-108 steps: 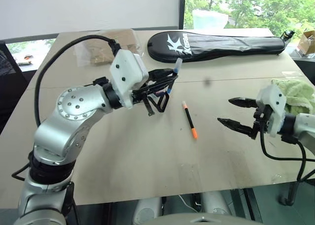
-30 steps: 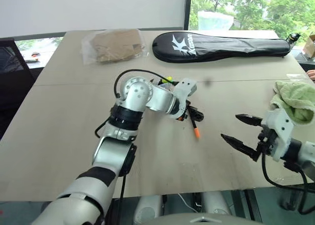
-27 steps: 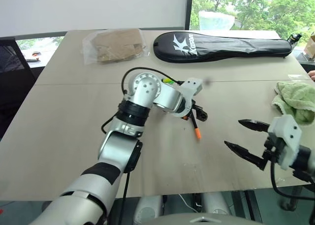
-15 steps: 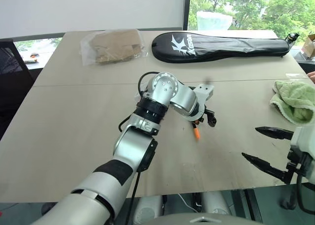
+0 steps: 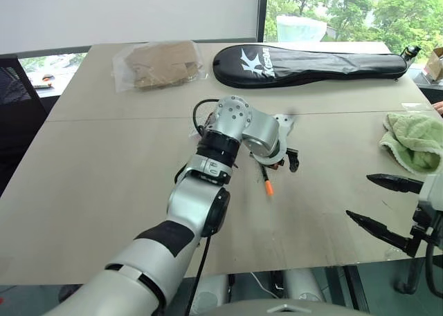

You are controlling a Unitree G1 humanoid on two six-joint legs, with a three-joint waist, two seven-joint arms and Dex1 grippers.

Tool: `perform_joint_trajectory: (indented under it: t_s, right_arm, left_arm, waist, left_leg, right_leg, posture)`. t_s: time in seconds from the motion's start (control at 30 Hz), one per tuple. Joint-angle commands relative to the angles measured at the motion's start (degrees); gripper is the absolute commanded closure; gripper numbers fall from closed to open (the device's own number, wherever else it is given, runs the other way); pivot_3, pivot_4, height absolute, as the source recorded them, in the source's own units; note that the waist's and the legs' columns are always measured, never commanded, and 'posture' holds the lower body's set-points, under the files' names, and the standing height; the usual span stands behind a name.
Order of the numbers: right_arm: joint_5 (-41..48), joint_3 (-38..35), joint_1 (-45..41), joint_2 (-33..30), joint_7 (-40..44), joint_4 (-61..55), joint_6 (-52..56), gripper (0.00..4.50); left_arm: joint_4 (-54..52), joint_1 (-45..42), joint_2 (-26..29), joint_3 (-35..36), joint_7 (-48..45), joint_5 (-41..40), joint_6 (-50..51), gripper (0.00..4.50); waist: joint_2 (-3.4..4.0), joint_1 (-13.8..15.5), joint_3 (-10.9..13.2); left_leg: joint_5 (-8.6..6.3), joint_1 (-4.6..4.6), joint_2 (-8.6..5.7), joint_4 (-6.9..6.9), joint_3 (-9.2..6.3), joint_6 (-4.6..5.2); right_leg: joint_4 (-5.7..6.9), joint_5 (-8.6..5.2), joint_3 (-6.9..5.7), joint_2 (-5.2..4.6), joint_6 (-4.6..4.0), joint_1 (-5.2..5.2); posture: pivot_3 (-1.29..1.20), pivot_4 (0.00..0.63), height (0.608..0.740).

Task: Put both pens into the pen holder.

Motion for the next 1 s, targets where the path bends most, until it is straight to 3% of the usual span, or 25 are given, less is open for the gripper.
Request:
perform_joint_trajectory:
  t_s: [0.03,0.6,0.97,1.0]
  right_arm:
    - [0.88,-1.69,-0.48,-0.32,-1.57,-1.75,0.13,0.23]
    - [0.13,2.04,-1.6,-0.27,-4.08,-1.43,-0.12,0.23]
    - [0.56,1.41,-0.53,0.27,-4.5,-2.47,0.12,0.23]
    - [0.67,1.24,-0.35,0.37,-4.58,-2.68,0.15,0.0]
  left_arm:
    - [-1.91,-2.21,1.72,-0.87,2.15,-5.76,0.23,0.26]
    - [0.96,-1.38,9.47,-9.14,12.52,-26.72,0.23,0.26]
    - [3.24,2.1,4.22,-6.12,17.53,-22.52,-1.26,0.26]
    - [3.4,2.36,3.84,-5.64,17.78,-22.05,-1.12,0.77]
  waist:
    - [0.0,0.11,0.0]
    - [0.0,1.29,0.0]
    - [0.01,1.42,-0.01]
    - [0.01,1.41,-0.01]
  left_leg:
    - [0.04,-0.01,-0.02,0.0,-0.02,-0.07]
    - [0.15,-0.1,-0.18,0.0,-0.13,-0.26]
    - [0.16,-0.12,-0.29,0.01,-0.15,-0.27]
    - [0.16,-0.09,-0.29,0.01,-0.14,-0.27]
  right_leg:
    - [0.0,0.0,-0.03,-0.05,0.0,0.0]
    - [-0.02,-0.04,-0.08,-0.23,0.07,-0.01]
    - [-0.03,-0.05,-0.07,-0.27,0.08,0.01]
    - [-0.03,-0.05,-0.06,-0.27,0.08,0.01]
  posture:
    - [0.0,0.15,0.74]
    - [0.0,0.15,0.74]
    - [0.0,0.15,0.74]
    - [0.0,0.15,0.74]
